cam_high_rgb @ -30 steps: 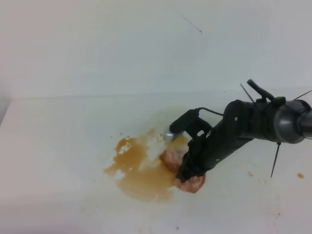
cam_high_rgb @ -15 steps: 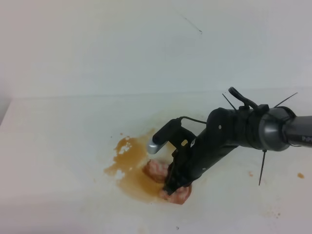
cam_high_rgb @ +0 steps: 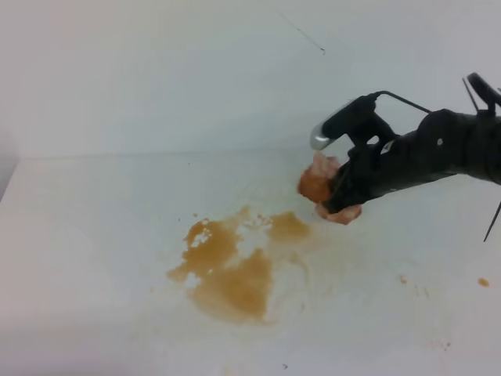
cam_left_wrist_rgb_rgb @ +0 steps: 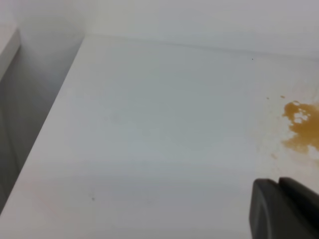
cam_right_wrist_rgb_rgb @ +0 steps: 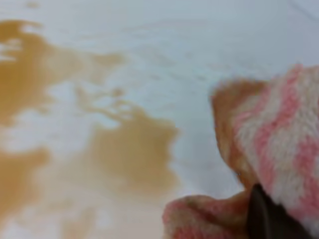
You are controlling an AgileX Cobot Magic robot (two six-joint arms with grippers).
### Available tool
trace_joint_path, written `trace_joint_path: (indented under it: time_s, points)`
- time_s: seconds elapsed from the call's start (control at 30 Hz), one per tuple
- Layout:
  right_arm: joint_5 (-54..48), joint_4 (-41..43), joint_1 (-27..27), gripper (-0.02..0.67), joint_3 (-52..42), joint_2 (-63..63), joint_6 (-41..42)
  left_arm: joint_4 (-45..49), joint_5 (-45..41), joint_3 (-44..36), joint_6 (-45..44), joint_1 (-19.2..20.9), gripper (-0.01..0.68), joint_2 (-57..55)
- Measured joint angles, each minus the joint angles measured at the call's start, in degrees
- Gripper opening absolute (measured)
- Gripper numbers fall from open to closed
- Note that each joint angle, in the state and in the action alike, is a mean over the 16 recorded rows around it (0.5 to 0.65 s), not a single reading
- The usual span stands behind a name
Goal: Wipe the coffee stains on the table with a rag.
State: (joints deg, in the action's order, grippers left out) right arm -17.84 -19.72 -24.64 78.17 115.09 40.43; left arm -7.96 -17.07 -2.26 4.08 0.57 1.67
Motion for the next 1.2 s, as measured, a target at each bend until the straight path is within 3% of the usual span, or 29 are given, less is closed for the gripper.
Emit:
trace_joint_path:
  time_s: [0.23, 0.47, 0.77, 1.2]
  points:
    - [-0.08, -0.01, 4.45, 0.043, 0.0, 2.99, -0.08, 0.0, -0.12, 0.0, 0.01, 0.0, -0.003, 0.0]
    - [-0.97, -0.52, 5.12, 0.04, 0.65, 7.51, -0.02, 0.0, 0.0, 0.14, 0.0, 0.0, -0.002, -0.1]
    - [-5.15, -2.55, 2.17, 0.04, 8.07, 13.55, 0.05, 0.0, 0.0, 0.14, 0.0, 0.0, -0.002, -0.1]
    - [-20.02, -5.21, -6.01, 0.043, 25.56, 22.4, 0.94, 0.0, 0.0, 0.0, 0.0, 0.0, -0.001, 0.0]
